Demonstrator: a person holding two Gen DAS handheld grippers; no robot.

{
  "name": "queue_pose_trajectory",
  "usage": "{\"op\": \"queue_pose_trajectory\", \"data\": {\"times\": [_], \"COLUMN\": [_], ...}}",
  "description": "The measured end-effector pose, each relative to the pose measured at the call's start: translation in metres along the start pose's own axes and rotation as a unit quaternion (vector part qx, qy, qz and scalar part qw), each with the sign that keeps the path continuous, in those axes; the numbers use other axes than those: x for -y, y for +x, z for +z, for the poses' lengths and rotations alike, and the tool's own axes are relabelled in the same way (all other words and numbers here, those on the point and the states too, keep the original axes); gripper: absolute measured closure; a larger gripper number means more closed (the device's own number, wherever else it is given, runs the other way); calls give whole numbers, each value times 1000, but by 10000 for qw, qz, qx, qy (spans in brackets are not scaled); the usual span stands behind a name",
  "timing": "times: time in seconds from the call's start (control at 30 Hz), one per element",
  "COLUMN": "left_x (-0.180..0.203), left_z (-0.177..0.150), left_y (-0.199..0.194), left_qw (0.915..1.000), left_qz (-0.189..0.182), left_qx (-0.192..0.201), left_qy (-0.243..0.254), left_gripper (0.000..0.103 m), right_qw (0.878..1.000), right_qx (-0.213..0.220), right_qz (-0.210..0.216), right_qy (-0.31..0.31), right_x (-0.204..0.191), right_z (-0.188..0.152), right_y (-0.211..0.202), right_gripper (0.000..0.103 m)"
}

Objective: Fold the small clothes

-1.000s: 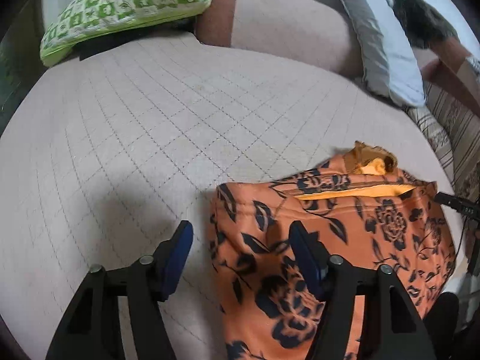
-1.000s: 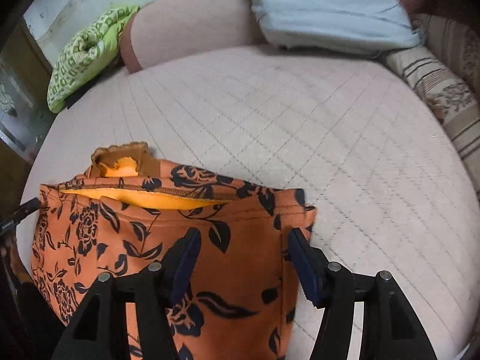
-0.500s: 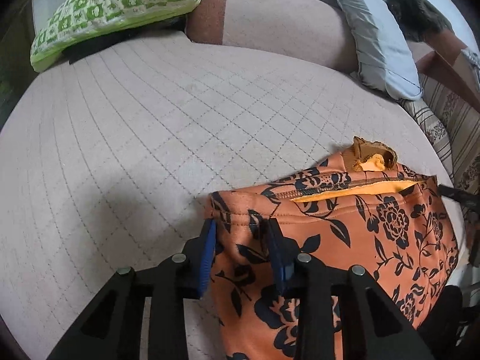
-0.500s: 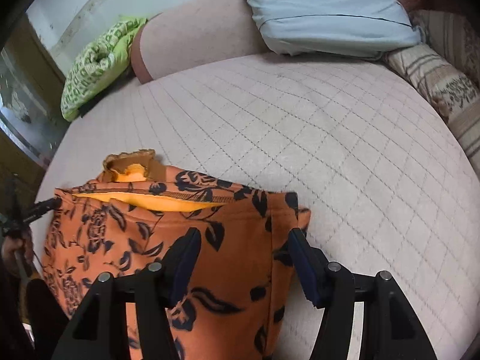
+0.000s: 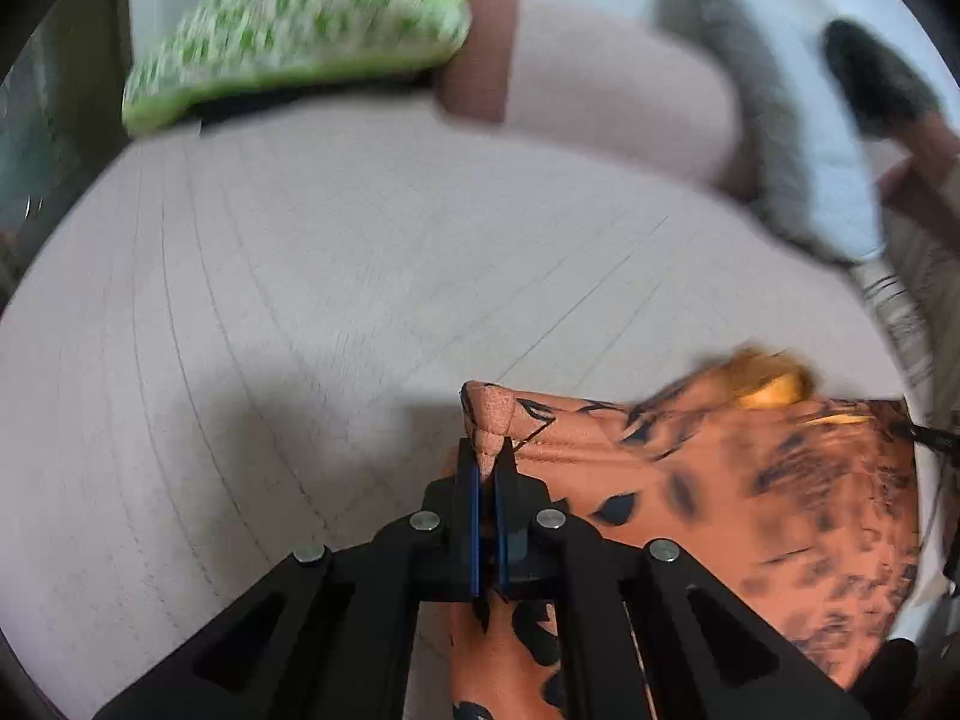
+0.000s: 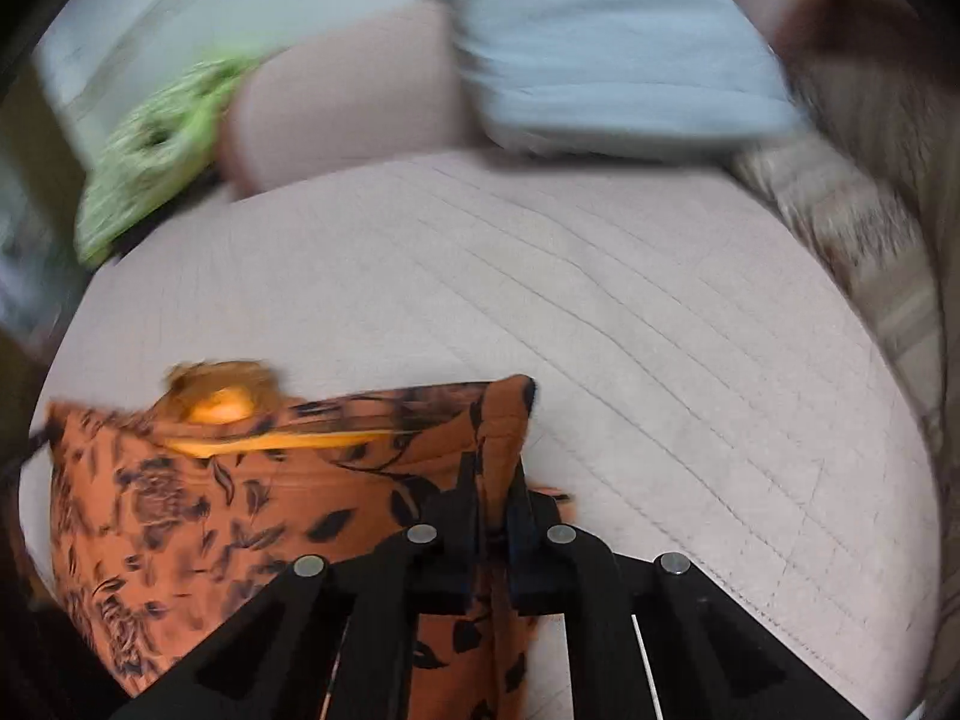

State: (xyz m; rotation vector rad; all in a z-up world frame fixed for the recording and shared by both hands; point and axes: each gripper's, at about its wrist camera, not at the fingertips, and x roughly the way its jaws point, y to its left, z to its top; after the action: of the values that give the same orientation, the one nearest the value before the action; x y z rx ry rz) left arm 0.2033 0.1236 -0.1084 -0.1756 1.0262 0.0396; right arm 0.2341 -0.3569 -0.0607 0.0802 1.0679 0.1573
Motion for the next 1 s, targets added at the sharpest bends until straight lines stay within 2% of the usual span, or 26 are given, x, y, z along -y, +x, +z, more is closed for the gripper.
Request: {"op": "queue_pose_trajectory", "data": {"times": [0.03, 0.07, 0.1, 0.13, 0.17, 0.2, 0.23, 0.33, 0.37, 0.4, 0.43, 0.47, 0.5, 0.53, 0.57, 0.6, 0.63, 0.67, 0.7, 0.73, 0.77, 0.8, 0.83, 0.87, 0.9, 1.0], "left_x": [-4, -9, -12, -15, -19, -22, -24, -21, -16, -11, -3, 6, 14, 19, 16, 10, 6, 4, 5, 6, 9, 13, 17, 23, 29, 55], "left_z": [-3, -5, -6, -6, -5, -4, -3, 0, -2, -6, -10, -14, -17, -20, -22, -23, -23, -20, -18, -17, -18, -20, -24, -31, -38, -58], "left_y": [14, 18, 17, 15, 10, 5, 1, -23, -33, -42, -48, -50, -43, -29, -9, 7, 9, 1, -8, -21, -34, -46, -58, -69, -78, -94], "left_qw": [9997, 9996, 9993, 9989, 9989, 9990, 9989, 9988, 9989, 9987, 9982, 9976, 9970, 9960, 9957, 9955, 9964, 9967, 9973, 9979, 9978, 9973, 9968, 9967, 9966, 9946], "left_qz": [-4, -30, -81, -128, -92, -33, -11, -103, -126, -163, -189, -44, 274, 566, 696, 737, 719, 748, 703, 592, 532, 503, 443, 309, 131, -391], "left_qx": [-233, -216, -188, -173, -102, 3, 49, 242, 363, 467, 578, 647, 568, 343, -53, -327, -282, -162, -29, 129, 237, 364, 503, 587, 643, 769], "left_qy": [-75, -200, -308, -405, -445, -451, -475, -413, -273, -156, -11, 222, 450, 604, 609, 495, 348, 262, 227, 238, 322, 384, 429, 462, 493, 579], "left_gripper": [96, 89, 85, 74, 67, 66, 66, 65, 59, 54, 44, 43, 44, 57, 71, 70, 68, 68, 68, 61, 59, 59, 52, 40, 37, 36], "right_qw": [9988, 9972, 9974, 9971, 9960, 9951, 9964, 9970, 9972, 9974, 9974, 9972, 9970, 9976, 9985, 9979, 9958, 9928, 9915, 9930, 9946, 9958, 9955, 9947, 9933, 9869], "right_qx": [-335, -536, -414, -275, -224, -179, -126, -30, 29, 79, 147, 213, 276, 235, 10, -287, -529, -574, -489, -319, -189, -14, 87, 120, 101, -2], "right_qz": [97, 195, 306, 377, 451, 534, 455, 458, 501, 546, 584, 584, 626, 593, 428, 293, 175, 296, 376, 336, 313, 318, 343, 453, 602, 1083], "right_qy": [339, 485, 504, 609, 732, 807, 711, 617, 546, 458, 404, 406, 368, 261, 328, 497, 725, 1013, 1149, 1090, 970, 862, 877, 920, 981, 1192], "right_x": [14, 20, 23, 26, 28, 29, 30, 28, 25, 21, 19, 16, 14, 11, 13, 19, 28, 38, 40, 36, 33, 30, 31, 33, 35, 44], "right_z": [-6, -13, -18, -20, -21, -21, -20, -18, -17, -17, -21, -24, -22, -24, -25, -27, -30, -33, -33, -31, -31, -32, -36, -41, -47, -84], "right_y": [24, 38, 41, 35, 31, 26, 20, 2, -4, -11, -20, -25, -24, -18, -6, 10, 26, 33, 27, 13, 1, -15, -28, -38, -45, -65], "right_gripper": [93, 92, 93, 92, 87, 77, 73, 71, 69, 56, 36, 31, 31, 47, 66, 85, 83, 83, 80, 80, 80, 75, 61, 48, 31, 30]}}
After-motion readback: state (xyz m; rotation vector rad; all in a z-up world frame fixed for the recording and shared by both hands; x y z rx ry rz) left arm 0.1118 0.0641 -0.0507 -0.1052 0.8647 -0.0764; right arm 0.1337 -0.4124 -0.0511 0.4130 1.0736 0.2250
